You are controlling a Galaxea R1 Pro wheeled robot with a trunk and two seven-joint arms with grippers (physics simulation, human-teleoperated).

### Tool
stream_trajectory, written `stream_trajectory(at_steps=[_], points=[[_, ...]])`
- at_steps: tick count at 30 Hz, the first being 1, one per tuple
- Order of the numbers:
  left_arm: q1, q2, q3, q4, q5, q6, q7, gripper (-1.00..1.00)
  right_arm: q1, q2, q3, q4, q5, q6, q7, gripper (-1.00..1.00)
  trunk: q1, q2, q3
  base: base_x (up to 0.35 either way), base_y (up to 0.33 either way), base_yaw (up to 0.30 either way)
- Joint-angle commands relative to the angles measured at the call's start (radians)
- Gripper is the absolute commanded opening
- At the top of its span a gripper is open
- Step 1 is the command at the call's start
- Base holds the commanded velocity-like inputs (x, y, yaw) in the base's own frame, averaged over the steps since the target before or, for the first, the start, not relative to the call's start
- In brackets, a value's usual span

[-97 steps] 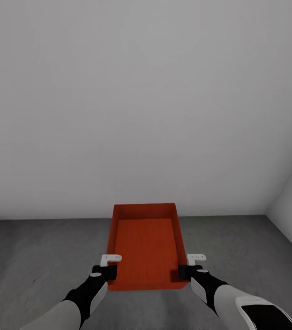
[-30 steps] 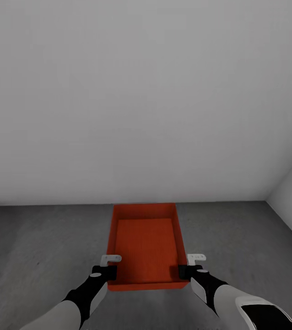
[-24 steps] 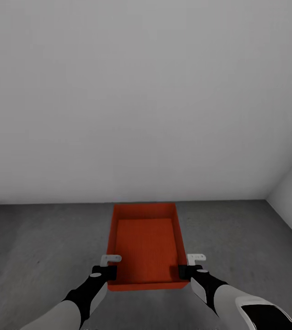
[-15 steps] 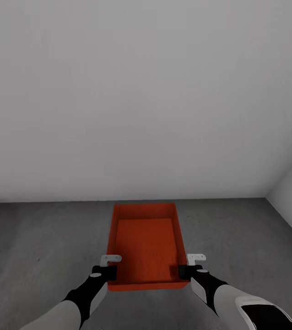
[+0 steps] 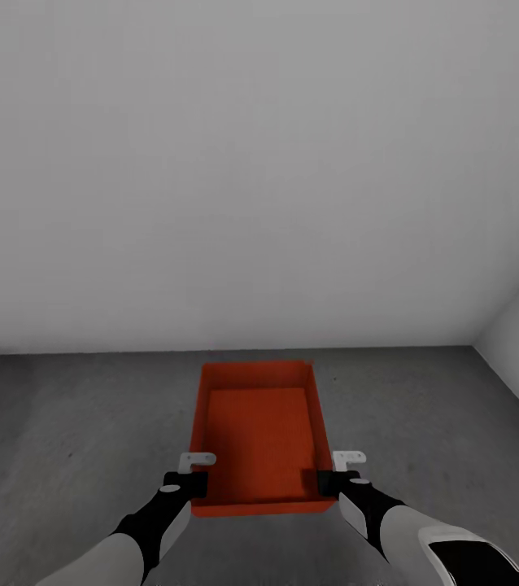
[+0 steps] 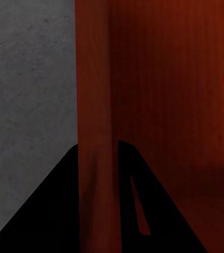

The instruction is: Move the two storage containers from the living room to the garage. In the garage, place one container on the floor and stack the other container on top of it (either order is fine).

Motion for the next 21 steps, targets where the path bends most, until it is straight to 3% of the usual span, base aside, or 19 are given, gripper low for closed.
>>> stream_trajectory(at_steps=[1,21], points=[[-0.001,0.001,0.008,-0.005,-0.013,-0.029,0.027,-1.0,0.0,-0.002,-0.028,0.003,-0.007,-0.001,-0.05,-1.0,0.0,-0.002,-0.003,0.0,0.0,0.0],[-0.001,0.001,0.008,-0.005,-0.013,-0.029,0.027,-1.0,-0.001,-0.002,-0.028,0.003,-0.007,-0.001,-0.05,-1.0,0.0,-0.002,-0.035,0.0,0.0,0.0]])
